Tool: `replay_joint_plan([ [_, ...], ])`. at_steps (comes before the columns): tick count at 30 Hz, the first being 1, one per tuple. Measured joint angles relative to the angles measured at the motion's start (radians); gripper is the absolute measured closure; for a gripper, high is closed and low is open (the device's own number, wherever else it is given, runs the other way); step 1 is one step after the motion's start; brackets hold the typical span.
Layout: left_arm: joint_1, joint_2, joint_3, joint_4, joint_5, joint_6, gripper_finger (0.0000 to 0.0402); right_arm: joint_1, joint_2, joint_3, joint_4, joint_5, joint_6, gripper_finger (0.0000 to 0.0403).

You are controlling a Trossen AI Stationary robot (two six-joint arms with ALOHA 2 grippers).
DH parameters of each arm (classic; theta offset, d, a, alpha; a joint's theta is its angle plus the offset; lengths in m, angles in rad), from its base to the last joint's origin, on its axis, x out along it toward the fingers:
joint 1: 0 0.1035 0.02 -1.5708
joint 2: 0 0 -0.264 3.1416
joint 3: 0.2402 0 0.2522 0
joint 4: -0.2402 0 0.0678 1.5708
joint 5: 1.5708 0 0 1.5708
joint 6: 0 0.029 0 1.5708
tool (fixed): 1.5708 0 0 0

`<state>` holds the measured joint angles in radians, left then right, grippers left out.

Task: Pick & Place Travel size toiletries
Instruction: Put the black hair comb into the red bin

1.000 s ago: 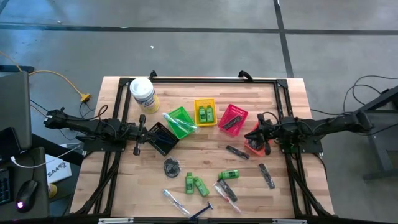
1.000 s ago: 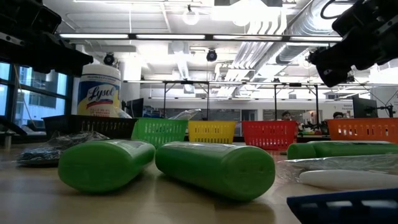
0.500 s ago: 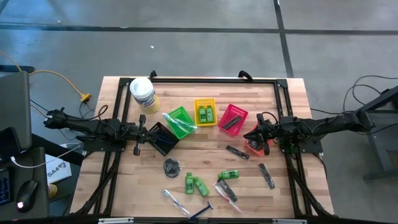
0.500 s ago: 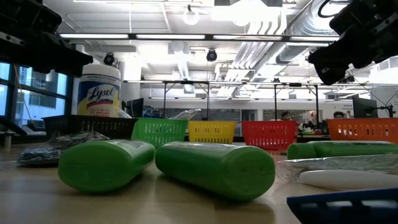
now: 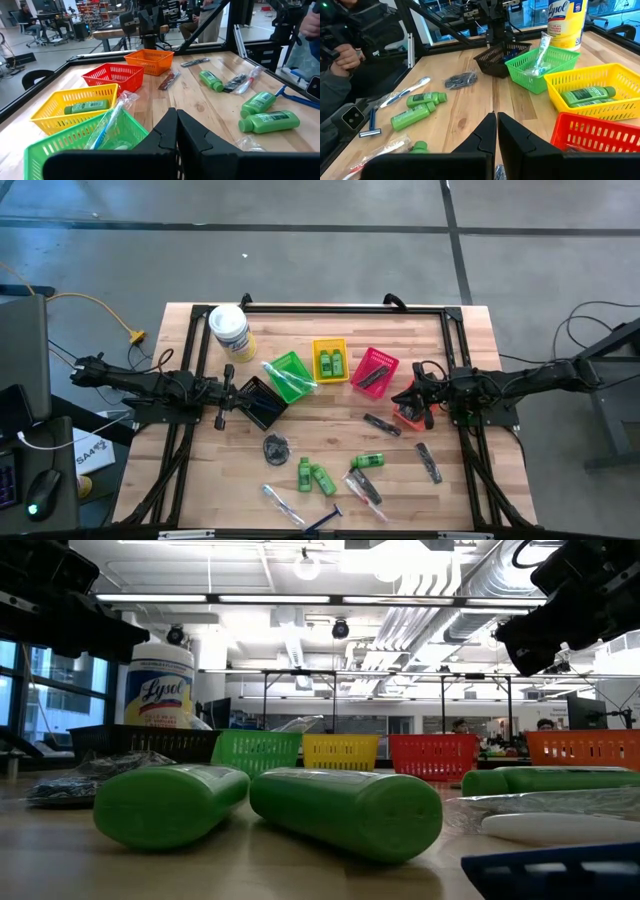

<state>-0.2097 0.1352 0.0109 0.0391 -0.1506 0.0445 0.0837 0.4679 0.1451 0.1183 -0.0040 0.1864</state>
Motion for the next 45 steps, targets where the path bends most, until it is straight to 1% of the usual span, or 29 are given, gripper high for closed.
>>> replay_joint_plan([
  [2, 0.000, 0.000, 0.000, 0.000, 0.005, 0.000, 0.0401, 0.000, 0.000, 0.000, 0.019, -0.002, 0.004, 0.0394],
  [4, 0.000, 0.000, 0.000, 0.000, 0.004, 0.000, 0.0401, 0.000, 0.000, 0.006, 0.036, -0.025, 0.010, 0.0394],
  [7, 0.000, 0.000, 0.000, 0.000, 0.004, -0.002, 0.0402, 0.000, 0.015, 0.050, 0.013, -0.064, 0.018, 0.0394],
  [9, 0.000, 0.000, 0.000, 0.000, 0.004, -0.006, 0.0402, 0.000, 0.023, 0.091, -0.029, -0.078, 0.025, 0.0394],
  [14, 0.000, 0.000, 0.000, 0.000, 0.002, -0.016, 0.0402, 0.008, 0.057, 0.214, -0.207, -0.075, 0.034, 0.0394],
  [17, 0.000, 0.000, 0.000, -0.001, 0.002, -0.016, 0.0402, 0.027, 0.076, 0.246, -0.226, -0.073, 0.051, 0.0394],
  [22, 0.000, 0.000, 0.000, -0.001, 0.002, -0.016, 0.0402, 0.069, 0.095, 0.258, -0.219, -0.072, 0.053, 0.0394],
  [26, 0.000, 0.000, 0.000, -0.001, 0.002, -0.016, 0.0402, 0.095, 0.110, 0.258, -0.220, -0.022, 0.048, 0.0394],
  [28, 0.000, 0.000, 0.000, -0.001, 0.002, -0.016, 0.0402, 0.102, 0.114, 0.258, -0.220, -0.014, 0.045, 0.0394],
  [36, 0.000, 0.000, 0.000, -0.001, 0.001, -0.016, 0.0402, 0.108, 0.136, 0.258, -0.221, -0.016, 0.042, 0.0394],
  [45, 0.000, 0.000, 0.000, -0.001, -0.002, -0.016, 0.0402, 0.108, 0.185, 0.258, -0.220, -0.043, 0.042, 0.0394],
])
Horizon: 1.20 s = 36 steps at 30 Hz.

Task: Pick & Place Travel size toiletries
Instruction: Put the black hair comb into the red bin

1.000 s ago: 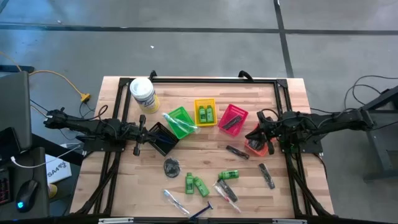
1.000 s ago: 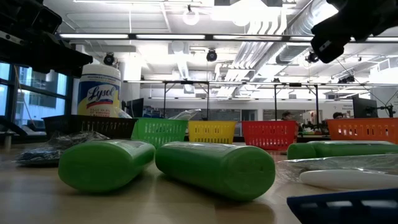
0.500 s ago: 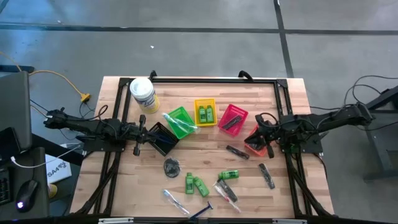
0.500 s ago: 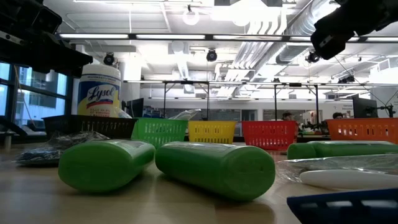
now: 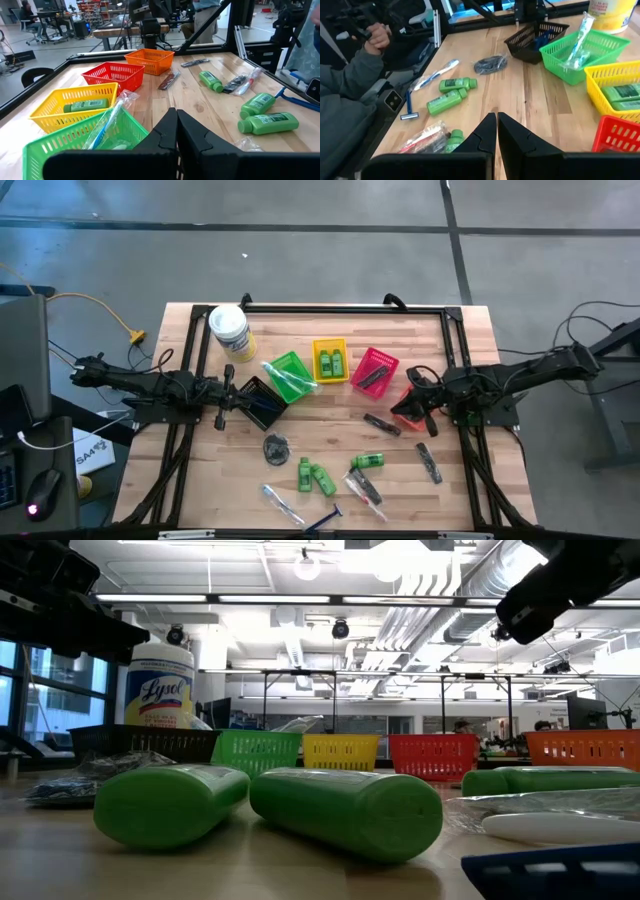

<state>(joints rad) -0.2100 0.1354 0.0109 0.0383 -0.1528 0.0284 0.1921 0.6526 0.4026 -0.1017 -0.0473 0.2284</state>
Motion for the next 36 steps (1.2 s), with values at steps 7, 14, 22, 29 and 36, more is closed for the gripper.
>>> replay_joint_plan([
  [7, 0.000, 0.000, 0.000, 0.000, 0.002, 0.009, 0.0402, 0.000, 0.031, 0.000, 0.000, 0.000, 0.000, 0.0394],
  [14, 0.000, 0.000, 0.000, -0.001, 0.007, 0.019, 0.0402, 0.000, 0.040, 0.000, 0.001, 0.000, 0.000, 0.0394],
  [22, 0.000, 0.000, 0.000, -0.001, 0.007, 0.019, 0.0402, 0.000, 0.040, 0.000, 0.001, 0.000, 0.000, 0.0394],
  [29, 0.000, 0.000, 0.000, -0.001, 0.007, 0.011, 0.0402, 0.000, 0.040, 0.000, 0.000, 0.000, -0.016, 0.0394],
  [36, 0.000, 0.000, 0.000, -0.001, 0.007, 0.011, 0.0402, 0.000, 0.040, 0.000, 0.000, 0.018, -0.023, 0.0394],
])
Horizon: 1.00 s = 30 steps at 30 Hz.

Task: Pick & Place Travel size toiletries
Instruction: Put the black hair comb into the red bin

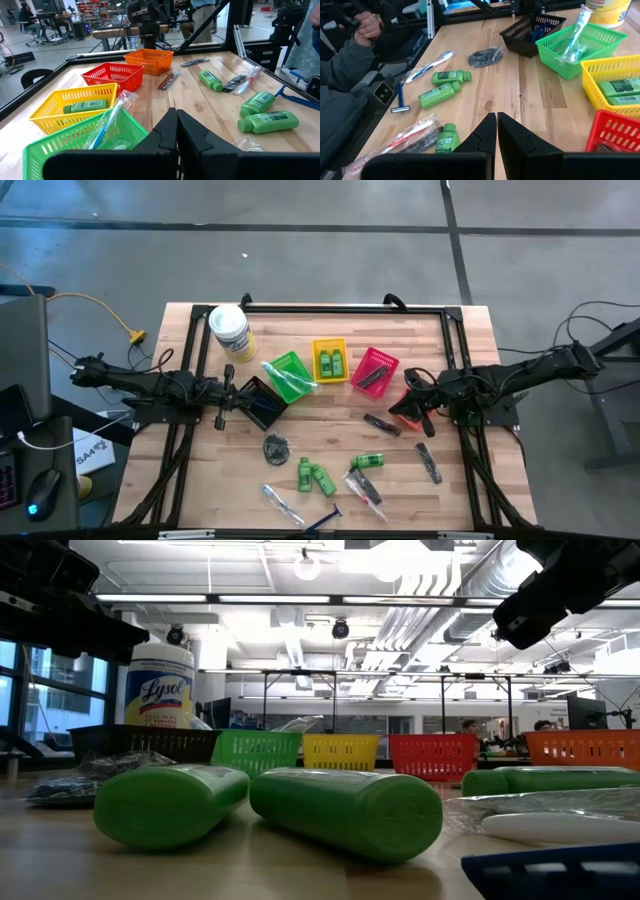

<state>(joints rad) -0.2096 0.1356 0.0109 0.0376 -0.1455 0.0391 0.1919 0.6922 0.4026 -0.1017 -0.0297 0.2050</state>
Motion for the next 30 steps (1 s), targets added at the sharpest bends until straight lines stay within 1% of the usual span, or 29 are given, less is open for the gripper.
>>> replay_joint_plan([
  [25, 0.000, 0.000, 0.000, -0.002, 0.008, 0.008, 0.0402, 0.000, 0.001, -0.008, 0.008, 0.004, 0.000, 0.0394],
  [27, 0.000, 0.000, 0.000, -0.002, 0.008, 0.008, 0.0402, 0.005, 0.001, -0.008, 0.008, 0.018, 0.001, 0.0394],
  [30, 0.000, 0.000, 0.000, -0.002, 0.008, 0.008, 0.0402, 0.042, 0.016, -0.008, 0.009, 0.055, 0.005, 0.0394],
])
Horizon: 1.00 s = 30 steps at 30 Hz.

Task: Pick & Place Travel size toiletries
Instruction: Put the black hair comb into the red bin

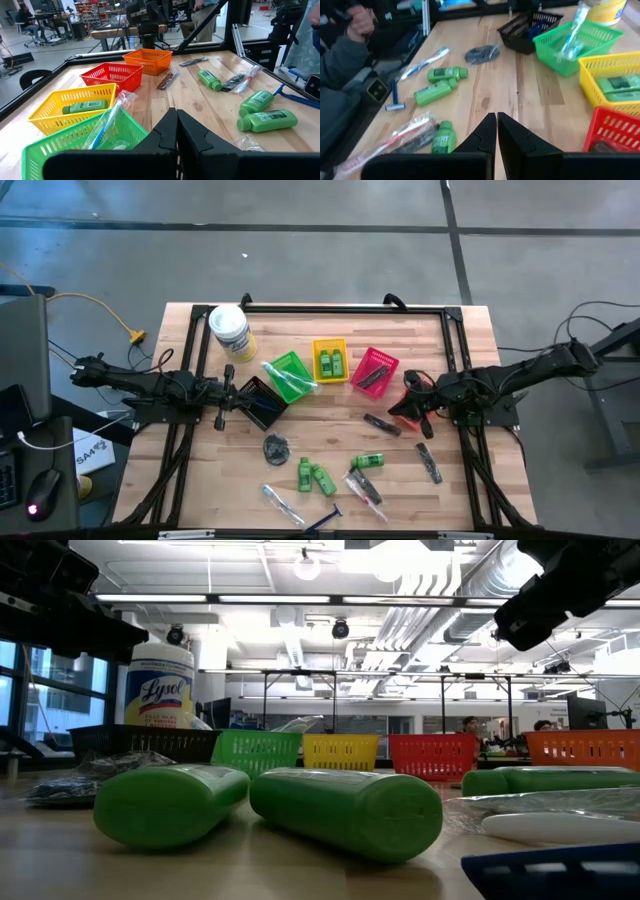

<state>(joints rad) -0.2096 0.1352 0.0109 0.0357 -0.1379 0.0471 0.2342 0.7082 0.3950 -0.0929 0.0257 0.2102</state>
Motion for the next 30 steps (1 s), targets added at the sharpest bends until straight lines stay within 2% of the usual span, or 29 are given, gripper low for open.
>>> replay_joint_plan([
  [6, 0.000, 0.000, 0.000, 0.002, -0.003, -0.008, 0.0402, 0.114, 0.083, 0.081, -0.140, 0.058, 0.081, 0.0394],
  [15, 0.000, 0.001, 0.000, 0.000, 0.002, -0.034, 0.0402, 0.287, 0.309, 0.323, -0.416, 0.139, 0.186, 0.0399],
  [24, 0.000, 0.001, 0.000, 0.000, 0.002, -0.052, 0.0402, 0.377, 0.542, 0.561, -0.827, 0.127, 0.478, 0.0400],
  [30, 0.000, 0.007, 0.000, 0.000, 0.003, -0.053, 0.0402, 0.437, 0.619, 0.603, -0.963, 0.116, 0.662, 0.0400],
])
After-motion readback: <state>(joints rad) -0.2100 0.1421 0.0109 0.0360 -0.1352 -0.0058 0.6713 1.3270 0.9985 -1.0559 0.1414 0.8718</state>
